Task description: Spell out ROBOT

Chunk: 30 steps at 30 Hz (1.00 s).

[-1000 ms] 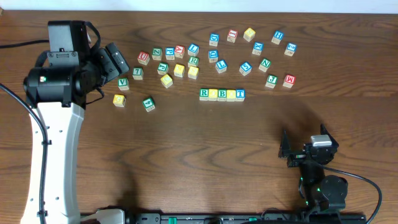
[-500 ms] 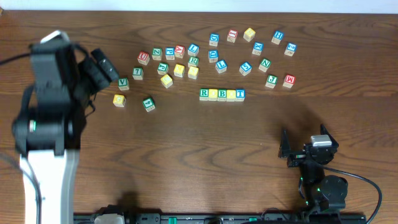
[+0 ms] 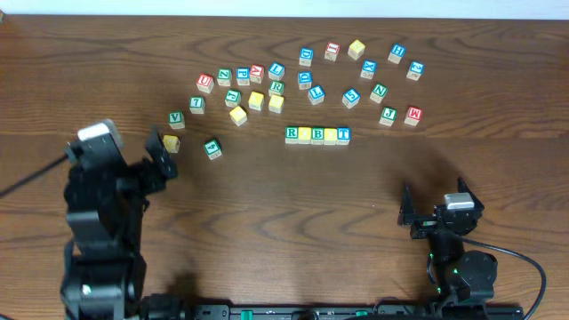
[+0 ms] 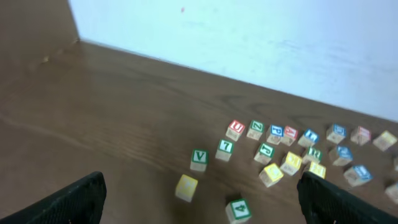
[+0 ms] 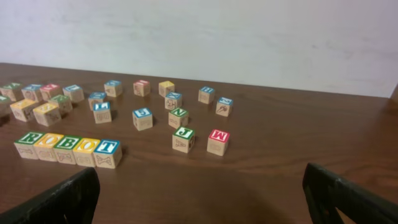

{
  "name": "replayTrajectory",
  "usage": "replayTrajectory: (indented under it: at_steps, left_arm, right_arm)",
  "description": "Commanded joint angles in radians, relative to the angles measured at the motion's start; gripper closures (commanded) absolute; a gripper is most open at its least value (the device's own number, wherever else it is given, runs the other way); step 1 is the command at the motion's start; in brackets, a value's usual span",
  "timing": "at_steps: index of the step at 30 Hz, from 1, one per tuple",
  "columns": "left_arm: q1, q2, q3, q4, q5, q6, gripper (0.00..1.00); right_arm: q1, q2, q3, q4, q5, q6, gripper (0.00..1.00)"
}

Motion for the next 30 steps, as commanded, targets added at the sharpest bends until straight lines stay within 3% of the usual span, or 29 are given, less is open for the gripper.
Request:
replayTrajectory:
  at_steps: [1,16,30]
  left_arm:
    - [0.016,-0.079,-0.093,0.060,0.063,0.130,0.03]
    - [0.050,-0.443,-0.518,0.251,0.058,0.162,0.03]
    - [0.050,-0.647,-0.690,0.280,0.055,0.173,0.03]
  right_arm:
    - [0.005,-0.007,-0.002,-0.005,-0.005,0.016,0.01]
    - [0.005,-0.007,-0.002,-0.005,-0.005,0.016,0.01]
    - [0.005,-0.007,-0.002,-0.005,-0.005,0.016,0.01]
